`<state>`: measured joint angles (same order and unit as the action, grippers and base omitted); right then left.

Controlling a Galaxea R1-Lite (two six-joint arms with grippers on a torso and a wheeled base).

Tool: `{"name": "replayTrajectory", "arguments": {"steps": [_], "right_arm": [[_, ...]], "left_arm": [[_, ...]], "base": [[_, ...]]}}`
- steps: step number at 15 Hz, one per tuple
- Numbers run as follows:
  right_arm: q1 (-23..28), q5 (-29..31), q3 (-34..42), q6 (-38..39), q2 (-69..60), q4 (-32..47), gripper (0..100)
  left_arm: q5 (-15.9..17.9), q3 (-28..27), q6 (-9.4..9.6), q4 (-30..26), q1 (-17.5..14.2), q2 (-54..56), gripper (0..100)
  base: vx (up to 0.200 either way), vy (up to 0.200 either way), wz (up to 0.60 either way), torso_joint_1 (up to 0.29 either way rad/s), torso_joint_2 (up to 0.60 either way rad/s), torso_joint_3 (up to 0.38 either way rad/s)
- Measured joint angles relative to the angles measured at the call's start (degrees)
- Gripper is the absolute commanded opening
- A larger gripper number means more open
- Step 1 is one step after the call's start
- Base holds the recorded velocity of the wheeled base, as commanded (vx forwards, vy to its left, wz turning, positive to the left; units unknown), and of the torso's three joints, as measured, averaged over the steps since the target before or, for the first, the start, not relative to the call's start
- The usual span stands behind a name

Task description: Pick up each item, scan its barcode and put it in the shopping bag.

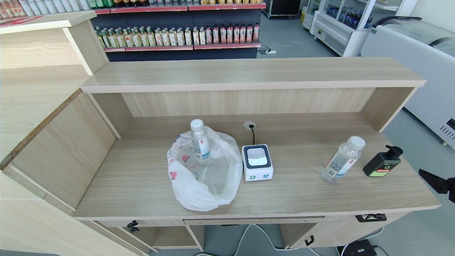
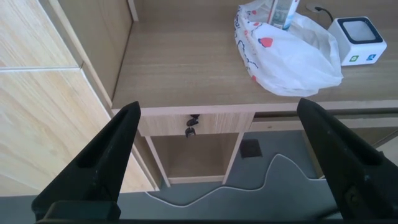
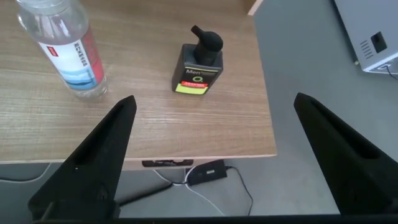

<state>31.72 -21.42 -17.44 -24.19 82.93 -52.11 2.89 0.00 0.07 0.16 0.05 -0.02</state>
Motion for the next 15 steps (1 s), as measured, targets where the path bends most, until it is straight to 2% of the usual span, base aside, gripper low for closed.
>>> {"name": "replayTrajectory", "arguments": {"steps": [3, 6, 11, 15], "right_arm": [[0.0, -2.3, 0.8, 0.0, 3.4, -1.3, 100], [-0.2, -8.6, 0.7, -0.5, 6.9, -2.0, 100], [-1.5, -11.3, -3.1, -3.1, 13.3, -8.7, 100], [-3.8, -12.6, -6.0, -3.1, 18.2, -9.9, 100]], "left_arm": [[0.0, 0.0, 0.0, 0.0, 0.0, 0.0, 100], [0.0, 0.0, 0.0, 0.0, 0.0, 0.0, 100], [0.0, 0.0, 0.0, 0.0, 0.0, 0.0, 100], [0.0, 0.0, 0.0, 0.0, 0.0, 0.0, 100]], "base": [[0.0, 0.0, 0.0, 0.0, 0.0, 0.0], [0.0, 0.0, 0.0, 0.0, 0.0, 0.0], [0.0, 0.0, 0.0, 0.0, 0.0, 0.0], [0.0, 0.0, 0.0, 0.0, 0.0, 0.0]]}}
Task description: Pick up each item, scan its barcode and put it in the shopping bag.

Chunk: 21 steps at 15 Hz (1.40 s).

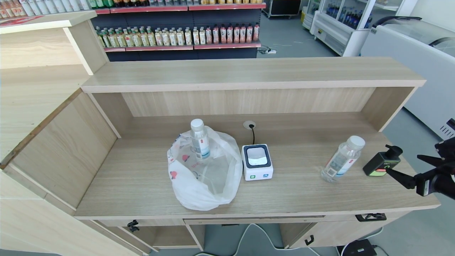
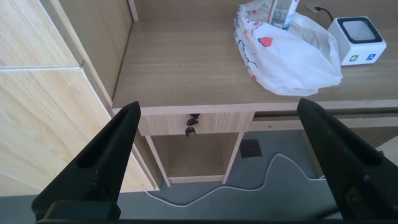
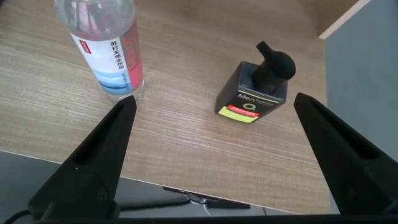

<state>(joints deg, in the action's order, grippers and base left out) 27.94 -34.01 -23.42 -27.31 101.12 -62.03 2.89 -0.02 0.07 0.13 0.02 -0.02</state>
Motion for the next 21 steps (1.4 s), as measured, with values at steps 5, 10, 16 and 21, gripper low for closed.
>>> {"name": "replayTrajectory", "arguments": {"steps": [5, 10, 16, 21], "right_arm": [[-4.4, -2.0, -3.6, 0.0, 4.9, 0.0, 100], [-8.4, -3.3, -5.7, 0.4, 8.2, 0.1, 100], [-11.3, -4.7, -9.2, 0.4, 11.9, -0.1, 100], [-12.2, -4.7, -12.3, 0.4, 14.8, -0.6, 100]], "left_arm": [[0.0, 0.0, 0.0, 0.0, 0.0, 0.0, 100], [0.0, 0.0, 0.0, 0.0, 0.0, 0.0, 100], [0.0, 0.0, 0.0, 0.0, 0.0, 0.0, 100], [0.0, 0.0, 0.02, 0.0, 0.0, 0.0, 100]], "base": [[0.0, 0.0, 0.0, 0.0, 0.0, 0.0], [0.0, 0.0, 0.0, 0.0, 0.0, 0.0], [0.0, 0.0, 0.0, 0.0, 0.0, 0.0], [0.0, 0.0, 0.0, 0.0, 0.0, 0.0]]}}
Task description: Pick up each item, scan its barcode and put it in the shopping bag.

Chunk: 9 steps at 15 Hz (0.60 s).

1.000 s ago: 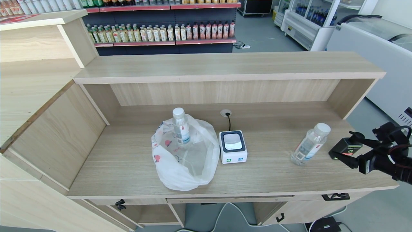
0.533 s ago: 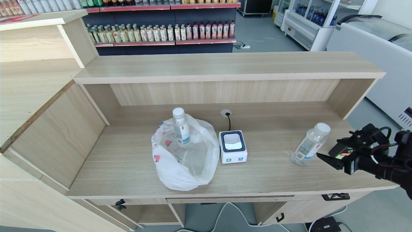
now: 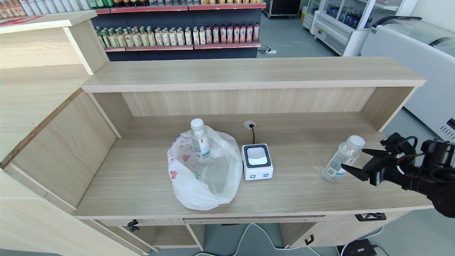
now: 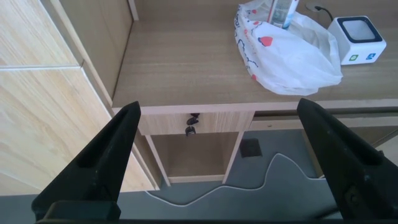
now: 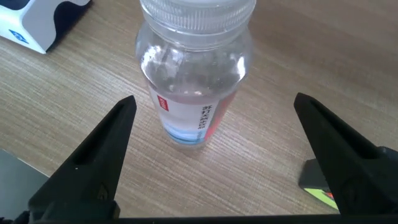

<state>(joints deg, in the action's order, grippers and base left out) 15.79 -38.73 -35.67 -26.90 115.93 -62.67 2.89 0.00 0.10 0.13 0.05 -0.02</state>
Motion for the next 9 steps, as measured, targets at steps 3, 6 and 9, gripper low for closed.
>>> {"name": "replayTrajectory", "arguments": {"steps": [3, 6, 9], "right_arm": [[-1.2, 0.0, -1.5, 0.0, 1.4, -0.2, 100], [-2.8, 0.0, -3.2, 0.1, 2.8, -0.3, 100], [-3.9, -0.4, -4.3, 0.1, 4.1, -0.2, 100]], "left_arm": [[0.0, 0.0, -0.02, 0.0, 0.0, 0.0, 100], [0.0, 0.0, -0.02, 0.0, 0.0, 0.0, 100], [0.0, 0.0, -0.02, 0.0, 0.0, 0.0, 100]], "base": [[0.0, 0.0, 0.0, 0.0, 0.0, 0.0], [0.0, 0.0, 0.0, 0.0, 0.0, 0.0], [0.0, 0.0, 0.0, 0.0, 0.0, 0.0]]}}
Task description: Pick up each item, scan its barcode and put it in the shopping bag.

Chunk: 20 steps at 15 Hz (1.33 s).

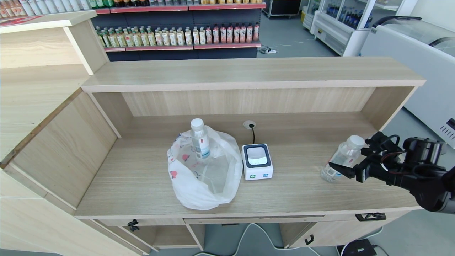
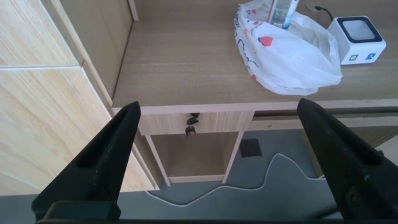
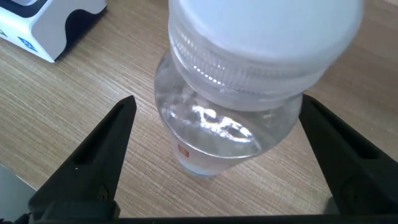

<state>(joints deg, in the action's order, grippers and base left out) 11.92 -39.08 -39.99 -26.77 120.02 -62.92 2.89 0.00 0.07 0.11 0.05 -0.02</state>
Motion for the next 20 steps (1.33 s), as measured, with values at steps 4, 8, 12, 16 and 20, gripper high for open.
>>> {"name": "replayTrajectory", "arguments": {"steps": [4, 8, 12, 16, 20], "right_arm": [[-0.6, -1.1, -0.9, 0.0, 1.5, -0.1, 100], [-0.7, -1.3, -1.7, 0.0, 2.9, -1.4, 100], [-1.1, -1.5, -2.9, 0.0, 4.4, -2.8, 100], [-1.9, -1.8, -4.5, 0.3, 5.6, -3.0, 100], [-2.0, -2.8, -4.7, 0.4, 6.1, -3.4, 0]], "left_arm": [[0.0, 0.0, 0.0, 0.0, 0.0, 0.0, 100], [0.0, 0.0, 0.0, 0.0, 0.0, 0.0, 100], [0.0, 0.0, 0.02, 0.0, 0.0, 0.0, 100], [0.0, 0.0, 0.02, 0.0, 0.0, 0.0, 100], [0.0, 0.0, 0.0, 0.0, 0.0, 0.0, 100]], "base": [[0.0, 0.0, 0.0, 0.0, 0.0, 0.0], [0.0, 0.0, 0.0, 0.0, 0.0, 0.0], [0.0, 0.0, 0.0, 0.0, 0.0, 0.0], [0.0, 0.0, 0.0, 0.0, 0.0, 0.0], [0.0, 0.0, 0.0, 0.0, 0.0, 0.0]]}}
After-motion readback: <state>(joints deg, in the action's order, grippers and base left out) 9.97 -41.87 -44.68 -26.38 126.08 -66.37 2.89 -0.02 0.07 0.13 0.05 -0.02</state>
